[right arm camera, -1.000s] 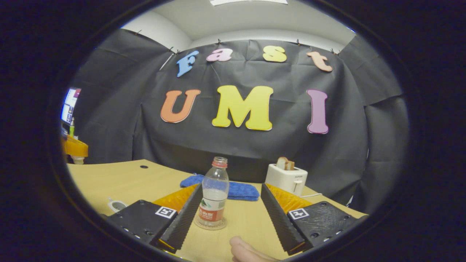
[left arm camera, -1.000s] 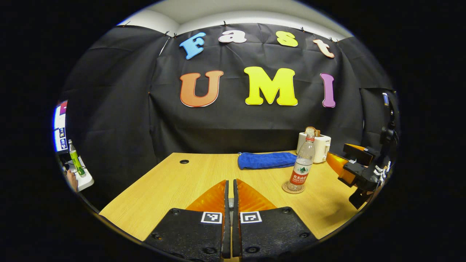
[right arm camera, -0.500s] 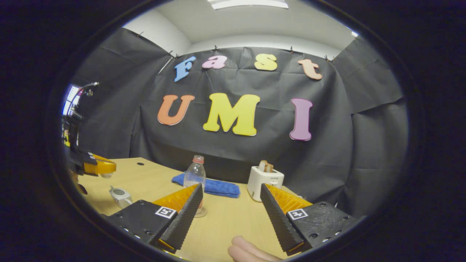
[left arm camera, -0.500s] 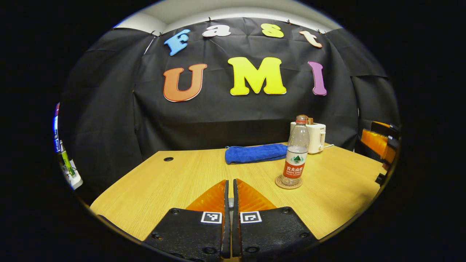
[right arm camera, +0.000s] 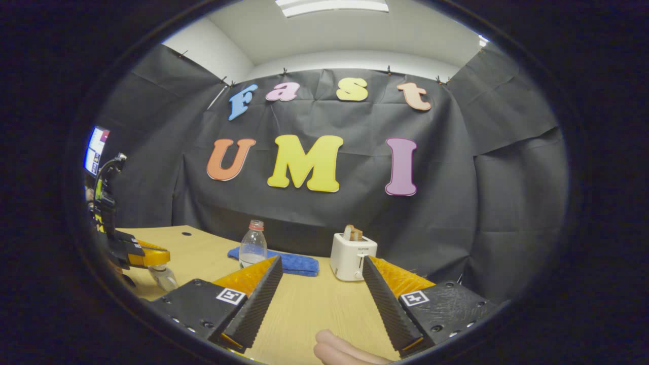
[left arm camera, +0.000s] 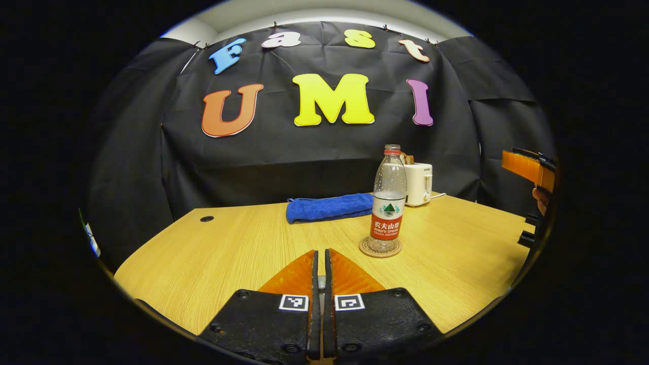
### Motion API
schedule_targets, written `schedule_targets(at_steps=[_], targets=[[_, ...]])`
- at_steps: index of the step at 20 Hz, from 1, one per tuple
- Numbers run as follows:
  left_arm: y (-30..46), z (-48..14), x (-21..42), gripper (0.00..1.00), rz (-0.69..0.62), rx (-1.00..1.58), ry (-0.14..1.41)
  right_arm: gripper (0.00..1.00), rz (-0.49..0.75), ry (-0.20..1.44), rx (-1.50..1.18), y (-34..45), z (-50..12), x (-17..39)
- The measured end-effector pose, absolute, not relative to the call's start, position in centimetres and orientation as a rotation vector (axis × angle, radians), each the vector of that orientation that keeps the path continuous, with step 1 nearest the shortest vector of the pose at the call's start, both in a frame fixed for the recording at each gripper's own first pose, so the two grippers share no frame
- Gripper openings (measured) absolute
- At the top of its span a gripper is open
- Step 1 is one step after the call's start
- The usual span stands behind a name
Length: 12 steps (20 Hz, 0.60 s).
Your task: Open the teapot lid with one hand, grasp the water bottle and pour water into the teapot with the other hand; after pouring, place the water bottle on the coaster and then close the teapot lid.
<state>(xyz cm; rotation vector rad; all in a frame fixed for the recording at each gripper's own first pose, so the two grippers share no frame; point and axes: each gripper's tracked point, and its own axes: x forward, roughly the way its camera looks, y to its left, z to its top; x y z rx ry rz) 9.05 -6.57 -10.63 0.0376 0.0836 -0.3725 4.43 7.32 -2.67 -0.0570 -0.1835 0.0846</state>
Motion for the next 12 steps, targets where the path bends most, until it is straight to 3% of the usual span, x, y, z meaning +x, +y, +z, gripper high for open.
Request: schedule_targets(at_steps=[12], targets=[[-5.3,-12.2,9.8,0.05,-0.331,0.01,0.151,0.92,0.083,-0.158,-0.061,7.0,-3.0,5.0]])
